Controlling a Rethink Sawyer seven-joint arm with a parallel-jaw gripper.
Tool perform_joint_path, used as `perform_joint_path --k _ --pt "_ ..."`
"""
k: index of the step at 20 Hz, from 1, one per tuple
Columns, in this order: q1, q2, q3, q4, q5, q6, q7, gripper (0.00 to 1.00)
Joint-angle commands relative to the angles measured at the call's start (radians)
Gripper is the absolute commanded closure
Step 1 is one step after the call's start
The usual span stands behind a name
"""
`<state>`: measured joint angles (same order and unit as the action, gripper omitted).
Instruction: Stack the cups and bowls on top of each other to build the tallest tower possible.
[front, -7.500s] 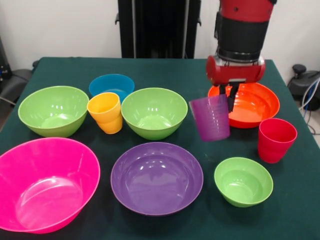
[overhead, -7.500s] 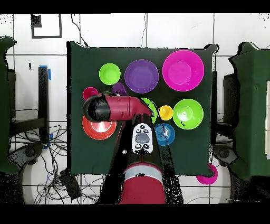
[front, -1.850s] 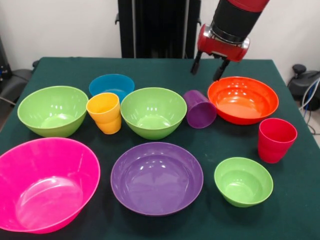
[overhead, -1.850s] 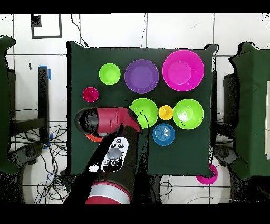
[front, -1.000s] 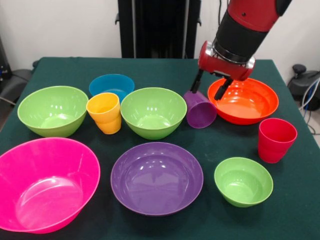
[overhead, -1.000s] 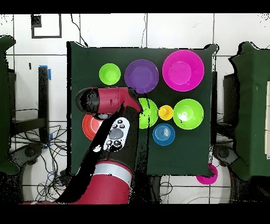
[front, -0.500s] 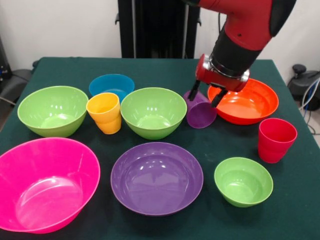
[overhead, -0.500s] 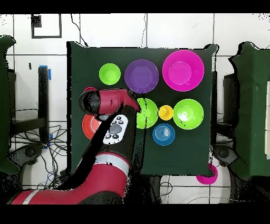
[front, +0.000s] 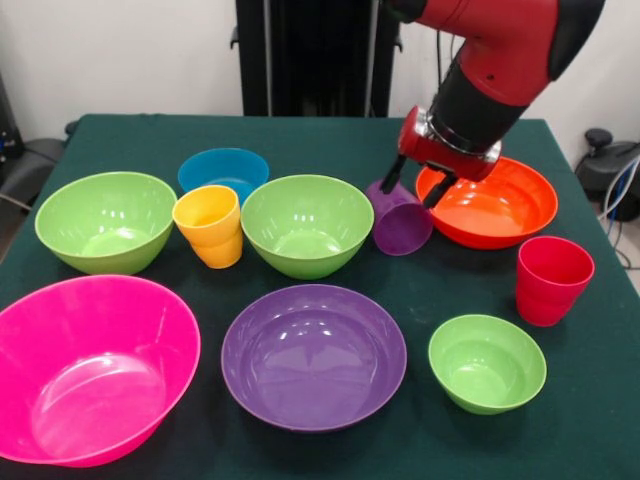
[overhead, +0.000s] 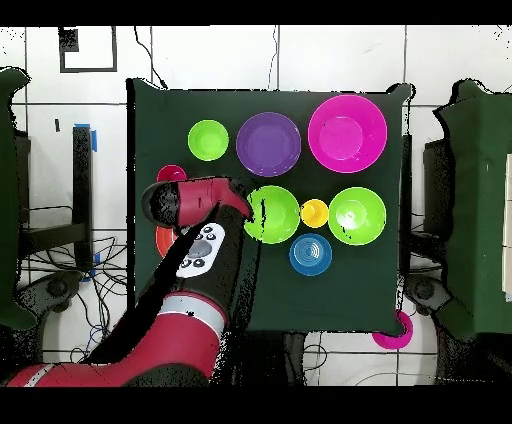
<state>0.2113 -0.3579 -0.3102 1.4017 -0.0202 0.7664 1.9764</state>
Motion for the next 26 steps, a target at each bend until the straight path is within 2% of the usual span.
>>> perform_joint_path --k 1,8,11,13,16,18,26 --pt "0.007 -0.045 0.046 0.032 0.04 0.102 0.167 0.0" --pt "0.004 -0.006 0.047 0.03 0.038 0.045 0.187 0.0" --pt "-0.008 -0.026 0.051 0.034 0.027 0.03 0.15 0.0" --pt "-0.015 -0.057 0.053 0.019 0.003 -0.034 0.114 0.0" --pt "-0.033 -0.112 0.064 0.017 0.005 -0.013 0.074 0.0" --pt "-0.042 -0.117 0.074 0.006 0.01 -0.014 0.072 0.0" --pt "-0.05 -0.046 0.094 -0.092 0.009 0.058 0.073 0.0"
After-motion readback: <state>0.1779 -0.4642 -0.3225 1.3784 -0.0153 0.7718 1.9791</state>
